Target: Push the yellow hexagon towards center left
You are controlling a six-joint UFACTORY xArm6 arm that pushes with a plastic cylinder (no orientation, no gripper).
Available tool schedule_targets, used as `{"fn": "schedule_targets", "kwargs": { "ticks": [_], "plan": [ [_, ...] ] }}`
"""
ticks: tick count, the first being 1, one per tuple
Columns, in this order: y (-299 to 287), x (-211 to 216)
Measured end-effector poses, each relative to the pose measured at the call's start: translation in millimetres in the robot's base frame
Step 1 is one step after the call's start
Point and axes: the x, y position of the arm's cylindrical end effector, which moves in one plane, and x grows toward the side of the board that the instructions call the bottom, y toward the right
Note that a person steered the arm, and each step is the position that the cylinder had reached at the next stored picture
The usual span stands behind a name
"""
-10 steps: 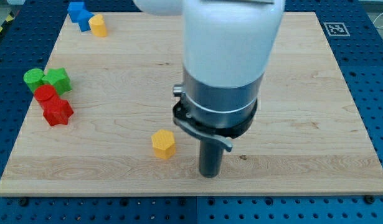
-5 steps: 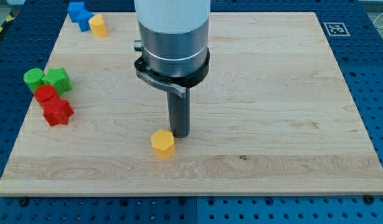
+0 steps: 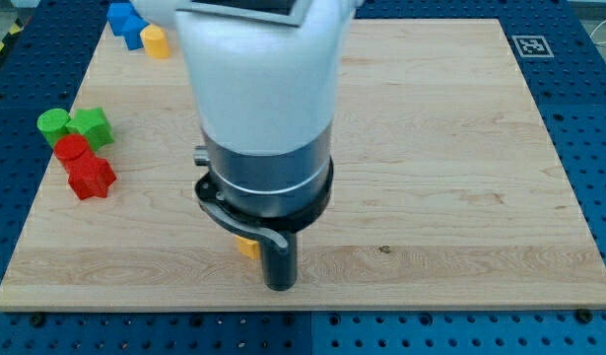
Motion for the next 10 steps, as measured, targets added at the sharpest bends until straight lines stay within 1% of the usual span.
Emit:
{"fn": "schedule_targets", "kwargs": {
  "ticks": [1, 2, 3, 5, 6, 7, 8, 9, 10],
  "plan": [
    [-15.5, -26.8],
    [-29.3, -63.9],
    [-42.9, -110.9],
    [-75.5, -186.4],
    [-78.6, -206.6],
    [-44.2, -204.5],
    [-17.3, -186.7],
    [-13.1, -147.9],
    [-23.5, -122.0]
  ]
}}
